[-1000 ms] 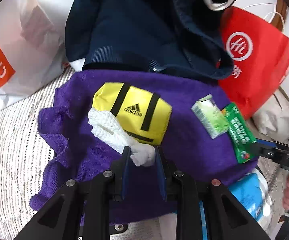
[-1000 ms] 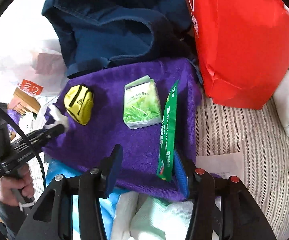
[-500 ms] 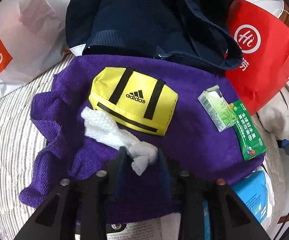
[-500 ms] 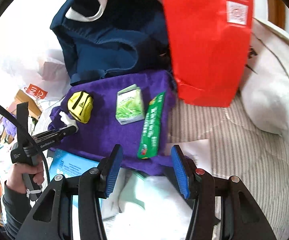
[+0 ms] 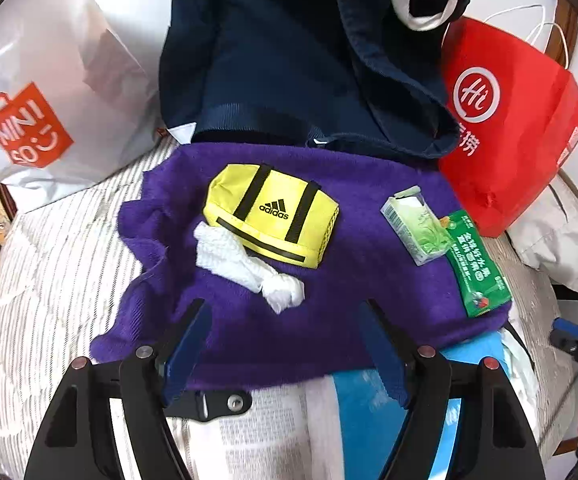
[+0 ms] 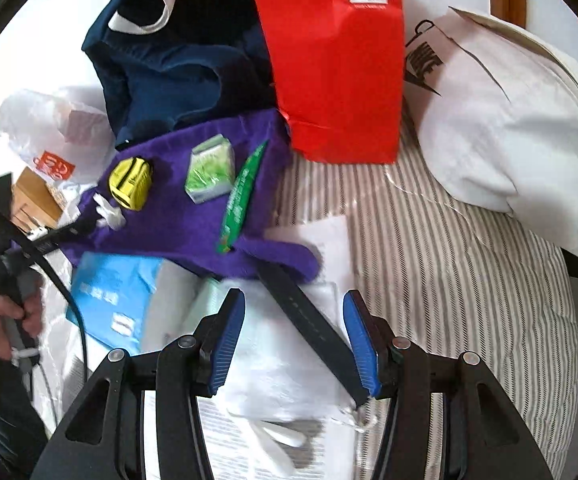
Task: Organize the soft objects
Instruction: 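Grasp the black watch strap on the newspaper with the right tool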
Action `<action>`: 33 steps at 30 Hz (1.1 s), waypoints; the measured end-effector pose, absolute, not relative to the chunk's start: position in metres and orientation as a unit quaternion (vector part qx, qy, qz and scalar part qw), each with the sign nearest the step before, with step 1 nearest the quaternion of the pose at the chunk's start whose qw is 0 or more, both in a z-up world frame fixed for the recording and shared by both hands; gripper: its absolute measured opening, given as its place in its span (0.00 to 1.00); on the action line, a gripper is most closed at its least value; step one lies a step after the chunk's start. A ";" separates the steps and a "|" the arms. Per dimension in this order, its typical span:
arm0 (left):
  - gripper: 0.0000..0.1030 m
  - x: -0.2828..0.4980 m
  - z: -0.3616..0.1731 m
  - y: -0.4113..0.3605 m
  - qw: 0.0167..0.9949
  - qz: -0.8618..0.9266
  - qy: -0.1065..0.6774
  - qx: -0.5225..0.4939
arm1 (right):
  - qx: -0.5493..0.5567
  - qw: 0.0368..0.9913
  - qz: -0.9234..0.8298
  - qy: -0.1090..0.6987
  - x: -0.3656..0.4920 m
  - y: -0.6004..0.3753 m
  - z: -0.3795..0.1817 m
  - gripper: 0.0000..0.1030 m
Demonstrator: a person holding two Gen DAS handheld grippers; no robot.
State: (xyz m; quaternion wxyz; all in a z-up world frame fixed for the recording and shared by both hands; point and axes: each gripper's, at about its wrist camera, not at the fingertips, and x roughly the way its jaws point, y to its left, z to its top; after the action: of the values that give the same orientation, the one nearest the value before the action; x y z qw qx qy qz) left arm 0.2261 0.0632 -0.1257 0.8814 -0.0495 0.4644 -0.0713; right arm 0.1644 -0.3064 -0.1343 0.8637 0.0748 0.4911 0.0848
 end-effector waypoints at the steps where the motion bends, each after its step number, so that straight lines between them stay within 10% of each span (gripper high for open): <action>1: 0.72 0.222 -0.122 0.065 0.882 -0.070 0.463 -0.051 | 0.064 0.864 0.078 0.494 0.163 -0.308 -0.139 0.50; 12: 0.73 0.162 -0.113 0.085 0.884 -0.053 0.458 -0.072 | 0.000 0.845 0.112 0.523 0.172 -0.299 -0.187 0.49; 19: 0.73 0.137 -0.117 0.088 0.883 -0.044 0.461 -0.079 | -0.017 0.845 0.122 0.520 0.165 -0.296 -0.185 0.21; 33: 0.73 0.114 -0.135 0.101 0.875 -0.038 0.473 -0.094 | 0.000 0.837 0.129 0.532 0.152 -0.294 -0.192 0.20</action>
State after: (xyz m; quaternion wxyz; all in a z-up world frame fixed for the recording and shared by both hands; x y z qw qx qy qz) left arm 0.1144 0.1005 -0.1349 0.8751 -0.0936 0.4734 -0.0376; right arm 0.1518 -0.2937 -0.1920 0.8371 0.0002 0.5316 0.1287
